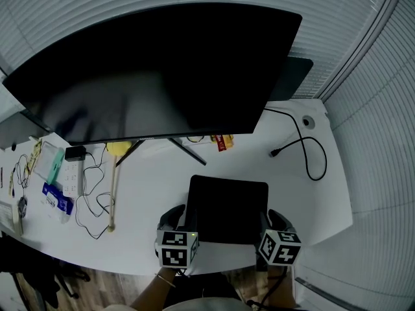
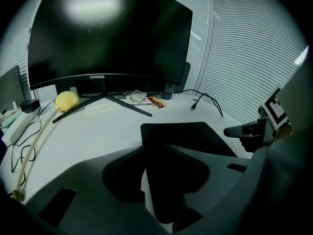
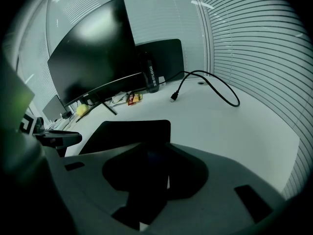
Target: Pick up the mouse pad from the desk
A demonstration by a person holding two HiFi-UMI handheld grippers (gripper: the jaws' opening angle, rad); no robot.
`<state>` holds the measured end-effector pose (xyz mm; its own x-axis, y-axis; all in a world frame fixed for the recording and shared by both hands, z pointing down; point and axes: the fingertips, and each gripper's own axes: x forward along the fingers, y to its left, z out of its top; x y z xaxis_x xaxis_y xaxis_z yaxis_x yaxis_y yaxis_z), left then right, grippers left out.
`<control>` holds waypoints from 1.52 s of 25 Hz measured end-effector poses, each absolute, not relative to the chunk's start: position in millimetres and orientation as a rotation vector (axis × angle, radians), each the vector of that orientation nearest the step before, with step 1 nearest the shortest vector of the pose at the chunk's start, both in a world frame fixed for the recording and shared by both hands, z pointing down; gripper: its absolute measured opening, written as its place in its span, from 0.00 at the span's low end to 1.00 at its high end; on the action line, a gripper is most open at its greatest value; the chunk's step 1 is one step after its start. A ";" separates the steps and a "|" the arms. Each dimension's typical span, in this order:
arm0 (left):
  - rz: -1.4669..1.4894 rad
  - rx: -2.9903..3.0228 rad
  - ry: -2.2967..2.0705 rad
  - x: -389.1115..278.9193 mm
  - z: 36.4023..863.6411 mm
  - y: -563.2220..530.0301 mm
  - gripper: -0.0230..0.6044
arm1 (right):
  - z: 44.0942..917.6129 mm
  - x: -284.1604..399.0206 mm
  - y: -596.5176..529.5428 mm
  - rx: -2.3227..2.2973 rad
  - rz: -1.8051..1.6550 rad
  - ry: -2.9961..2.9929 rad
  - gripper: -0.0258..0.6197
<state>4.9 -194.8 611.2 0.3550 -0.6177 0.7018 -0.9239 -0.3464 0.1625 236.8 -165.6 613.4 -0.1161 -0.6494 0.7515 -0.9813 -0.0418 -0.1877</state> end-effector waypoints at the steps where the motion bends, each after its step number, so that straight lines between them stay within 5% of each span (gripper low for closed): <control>1: 0.735 2.071 -1.332 5.4 612.6 -196.2 0.24 | 614.4 237.6 -167.7 1.717 0.997 -1.796 0.23; 38: 0.784 1.974 -1.316 11.8 640.4 -231.5 0.25 | 640.9 244.6 -201.1 1.678 0.971 -1.714 0.26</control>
<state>11.8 -231.5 640.4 0.3231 -0.5609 0.7622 -0.9373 -0.3007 0.1761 244.6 -201.1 640.9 -0.0721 -0.5974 0.7987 -0.9922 -0.0387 -0.1185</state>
